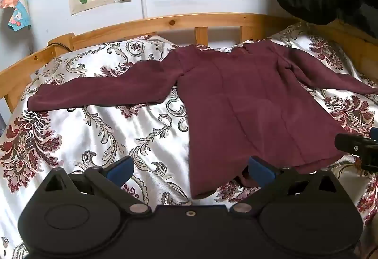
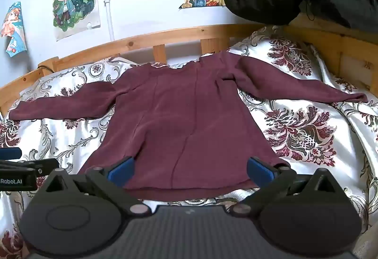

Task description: Fold small clothes

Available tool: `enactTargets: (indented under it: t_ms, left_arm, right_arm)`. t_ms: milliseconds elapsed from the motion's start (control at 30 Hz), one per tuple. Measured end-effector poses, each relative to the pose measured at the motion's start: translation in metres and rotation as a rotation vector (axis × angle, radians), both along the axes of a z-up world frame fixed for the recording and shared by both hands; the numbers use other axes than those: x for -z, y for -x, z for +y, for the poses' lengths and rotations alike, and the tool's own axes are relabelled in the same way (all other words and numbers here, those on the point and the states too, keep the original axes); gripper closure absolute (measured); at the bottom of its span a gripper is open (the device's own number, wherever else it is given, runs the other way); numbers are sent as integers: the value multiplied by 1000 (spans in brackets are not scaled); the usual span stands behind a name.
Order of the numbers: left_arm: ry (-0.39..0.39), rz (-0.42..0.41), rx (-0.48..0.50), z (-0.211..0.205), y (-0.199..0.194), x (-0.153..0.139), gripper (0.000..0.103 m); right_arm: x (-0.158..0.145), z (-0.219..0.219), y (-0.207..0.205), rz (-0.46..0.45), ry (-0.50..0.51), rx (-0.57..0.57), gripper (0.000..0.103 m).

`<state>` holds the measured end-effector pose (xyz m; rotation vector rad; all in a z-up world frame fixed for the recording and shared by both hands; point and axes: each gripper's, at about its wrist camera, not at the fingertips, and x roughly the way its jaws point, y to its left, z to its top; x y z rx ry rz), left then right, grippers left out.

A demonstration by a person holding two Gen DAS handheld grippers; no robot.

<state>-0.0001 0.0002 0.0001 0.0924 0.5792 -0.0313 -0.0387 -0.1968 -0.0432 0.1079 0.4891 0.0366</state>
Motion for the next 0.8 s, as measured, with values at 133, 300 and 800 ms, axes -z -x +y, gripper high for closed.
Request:
enactTargets:
  t_ms: [133, 300, 800]
  left_arm:
    - [-7, 6, 3, 0, 0, 0, 1]
    - [-6, 14, 1, 1, -3, 0, 1]
    - [-7, 16, 6, 0, -2, 2, 1]
  right_arm:
    - [-2, -2, 0, 2, -1, 2, 0]
    - [3, 0, -1, 7, -5, 1, 0]
    - [5, 0, -3, 21, -27, 0, 0]
